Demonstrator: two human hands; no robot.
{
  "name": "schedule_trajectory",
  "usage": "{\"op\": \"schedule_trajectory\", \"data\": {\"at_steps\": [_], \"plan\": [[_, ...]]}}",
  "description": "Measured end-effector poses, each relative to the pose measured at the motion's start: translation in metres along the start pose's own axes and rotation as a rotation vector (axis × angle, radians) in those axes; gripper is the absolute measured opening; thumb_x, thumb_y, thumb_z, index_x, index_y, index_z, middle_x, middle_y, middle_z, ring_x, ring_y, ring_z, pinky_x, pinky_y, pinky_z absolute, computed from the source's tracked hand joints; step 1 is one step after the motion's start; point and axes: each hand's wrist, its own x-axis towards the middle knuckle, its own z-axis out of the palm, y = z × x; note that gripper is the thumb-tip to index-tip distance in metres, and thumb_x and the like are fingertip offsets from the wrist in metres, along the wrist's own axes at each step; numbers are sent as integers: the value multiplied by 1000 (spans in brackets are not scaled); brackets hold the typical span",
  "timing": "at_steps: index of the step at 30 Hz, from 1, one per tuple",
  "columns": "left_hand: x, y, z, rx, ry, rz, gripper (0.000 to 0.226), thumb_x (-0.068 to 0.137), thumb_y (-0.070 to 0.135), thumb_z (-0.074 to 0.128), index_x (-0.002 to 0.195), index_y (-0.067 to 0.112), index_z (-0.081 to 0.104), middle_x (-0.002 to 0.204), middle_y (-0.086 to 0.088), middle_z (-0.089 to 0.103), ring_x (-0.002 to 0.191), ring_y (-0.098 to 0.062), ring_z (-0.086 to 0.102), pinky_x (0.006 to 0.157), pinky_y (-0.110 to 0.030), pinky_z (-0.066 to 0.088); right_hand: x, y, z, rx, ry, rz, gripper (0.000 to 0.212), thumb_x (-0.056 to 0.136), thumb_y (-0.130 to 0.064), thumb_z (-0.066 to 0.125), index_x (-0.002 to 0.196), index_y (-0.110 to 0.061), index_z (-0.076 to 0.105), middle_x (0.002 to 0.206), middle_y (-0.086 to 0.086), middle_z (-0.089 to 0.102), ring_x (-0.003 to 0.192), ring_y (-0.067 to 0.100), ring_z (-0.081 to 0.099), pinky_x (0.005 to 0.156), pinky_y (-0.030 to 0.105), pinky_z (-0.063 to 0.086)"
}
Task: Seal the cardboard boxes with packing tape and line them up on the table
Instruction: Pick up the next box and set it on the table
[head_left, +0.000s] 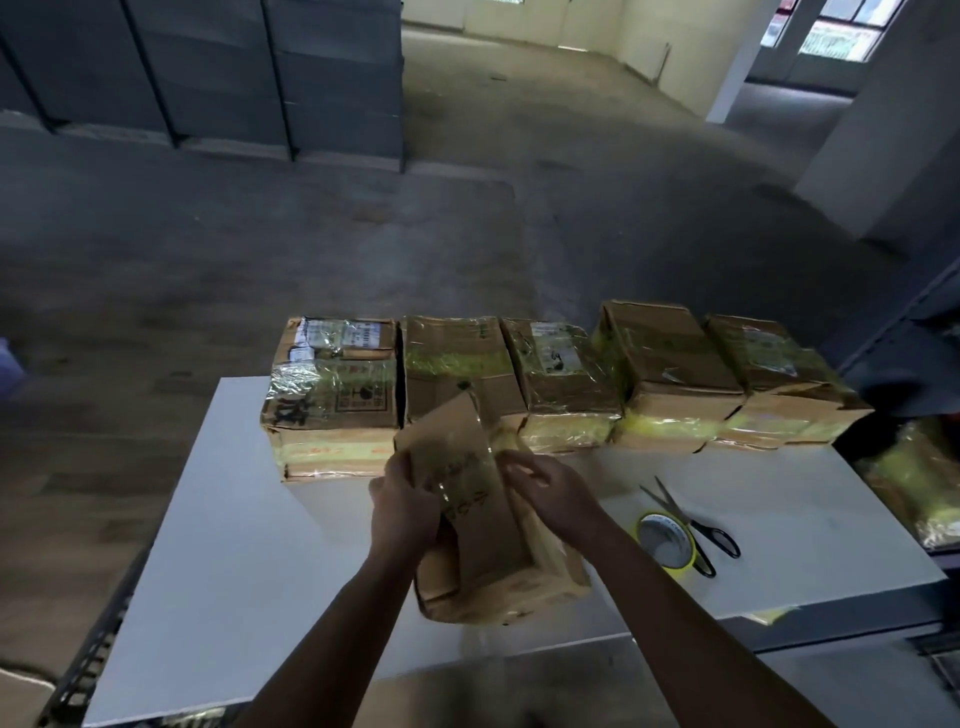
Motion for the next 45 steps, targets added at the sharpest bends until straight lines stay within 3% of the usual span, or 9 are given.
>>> {"op": "schedule_trajectory", "data": {"at_steps": [2,5,8,12,18,26,30,40,45], "plan": [[2,3,-7,181,-37,-5,46,95,17,40,141,12,40,134,-22,47,112,-41,53,94,-46,47,-1,6,8,-77,-44,26,44,91,-39,61,132,-21,57,133,3,55,122,19,52,100,33,43],[-3,15,-25,96,-237,-88,62,96,56,41,139,12,46,143,-18,45,126,-35,47,92,-37,40,-3,22,17,-242,-111,107,83,77,-69,57,144,-22,40,144,5,45,130,23,43,106,42,38],[-3,14,-42,30,-353,-137,63,93,57,45,140,14,45,147,-12,42,134,-32,40,102,-44,36,-3,37,21,-293,-183,236,119,52,-96,43,149,-29,27,145,8,37,129,29,41,104,49,41],[8,-5,-45,11,-304,-180,62,96,52,44,136,4,47,146,-19,43,130,-35,43,93,-41,38,-2,42,23,-284,-231,224,97,73,-73,60,150,-27,23,141,9,34,124,28,45,98,44,48],[15,-21,-41,-8,-234,-202,41,103,38,30,96,7,57,113,-17,60,89,-20,54,80,-37,40,-4,39,20,-367,-208,122,81,84,-52,65,149,-26,25,140,7,34,122,22,48,81,21,42],[10,-49,-24,-24,-249,-296,42,103,34,28,106,2,55,97,-15,60,84,-22,55,65,-31,42,2,23,15,-679,-375,119,74,92,-51,53,150,-45,6,144,16,26,121,35,48,94,37,47],[11,-67,-22,-17,-172,-284,43,100,29,44,131,-1,40,110,-15,58,95,-27,59,70,-33,48,1,22,27,-770,-358,43,71,93,-40,56,150,-41,13,135,17,34,114,32,51,91,39,51],[6,-79,-19,4,-134,-93,82,73,28,83,134,7,33,120,-14,58,106,-28,61,87,-42,55,-1,31,24,-697,-299,-15,63,92,-43,57,146,-37,26,125,14,40,107,29,50,90,39,49],[10,-80,-14,71,-128,-59,73,81,22,76,135,2,31,121,-17,55,101,-26,57,71,-26,50,-4,40,25,-647,-236,-17,56,90,-46,59,138,-34,32,118,13,47,97,24,51,82,35,49]]}}
